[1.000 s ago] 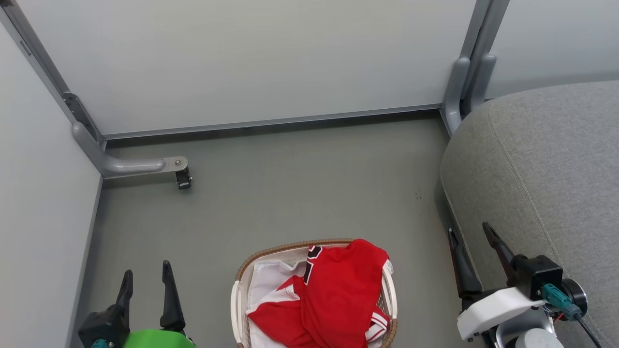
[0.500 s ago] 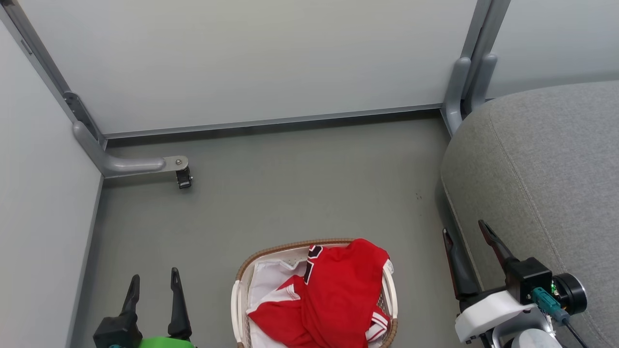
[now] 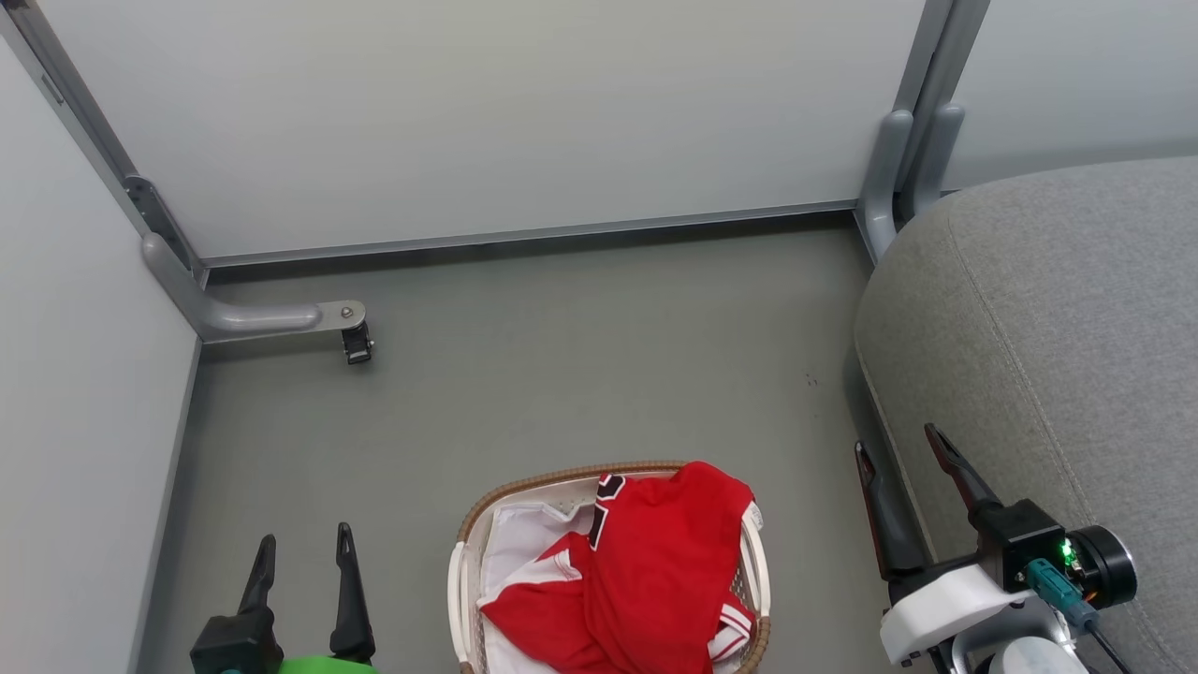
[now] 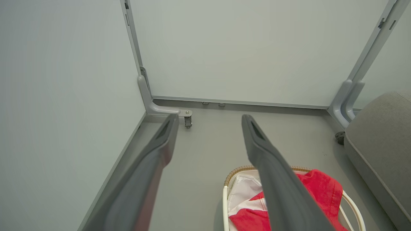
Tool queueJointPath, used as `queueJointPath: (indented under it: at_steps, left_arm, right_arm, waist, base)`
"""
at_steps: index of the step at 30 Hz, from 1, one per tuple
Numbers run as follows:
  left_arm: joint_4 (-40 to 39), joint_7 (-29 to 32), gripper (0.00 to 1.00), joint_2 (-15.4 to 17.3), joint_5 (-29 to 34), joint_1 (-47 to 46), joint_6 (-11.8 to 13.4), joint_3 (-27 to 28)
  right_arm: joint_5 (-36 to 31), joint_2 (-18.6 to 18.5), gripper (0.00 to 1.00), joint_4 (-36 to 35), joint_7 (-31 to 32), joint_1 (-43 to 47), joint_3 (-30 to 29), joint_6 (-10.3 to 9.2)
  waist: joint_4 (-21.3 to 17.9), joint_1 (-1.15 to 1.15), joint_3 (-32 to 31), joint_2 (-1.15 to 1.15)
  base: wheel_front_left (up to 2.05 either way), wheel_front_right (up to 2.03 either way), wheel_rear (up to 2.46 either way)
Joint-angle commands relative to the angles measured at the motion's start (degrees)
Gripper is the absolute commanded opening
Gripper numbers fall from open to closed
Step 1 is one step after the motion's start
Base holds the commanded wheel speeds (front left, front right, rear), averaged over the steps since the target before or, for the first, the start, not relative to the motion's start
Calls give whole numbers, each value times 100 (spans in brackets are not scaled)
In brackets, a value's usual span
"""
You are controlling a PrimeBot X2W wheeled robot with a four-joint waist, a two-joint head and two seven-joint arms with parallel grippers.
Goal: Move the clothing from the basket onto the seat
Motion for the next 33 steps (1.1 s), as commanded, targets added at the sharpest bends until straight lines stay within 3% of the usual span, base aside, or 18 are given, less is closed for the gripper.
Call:
queueJointPath:
  at_steps: [1,11,18,25,33]
  left_arm:
    - [15,-20,100,38,-27,51,41,10]
    - [14,-14,100,38,-70,-20,38,-38]
    - [34,-14,100,36,26,-547,-112,-175]
    - [510,-14,100,32,210,-1891,-311,-641]
    - [1968,62,100,38,11,-3600,-548,-1602]
  right_arm:
    - [-3,-32,100,-15,-29,46,-5,0]
    - [65,-32,100,-124,-29,-54,-72,0]
    - [31,-32,100,-343,-29,-323,-253,0]
    - [-22,-29,100,-704,-29,-950,-550,0]
    - [85,-26,100,-1067,-29,-1773,-756,0]
  waist:
    - [-1,0,3,0]
    - [-13,0,108,0]
    - [-80,0,565,0]
    - [-309,0,1689,0]
    - [-705,0,3216,0]
  base:
    - [0,0,0]
    - [0,0,0]
    - [0,0,0]
    - [0,0,0]
    - [0,0,0]
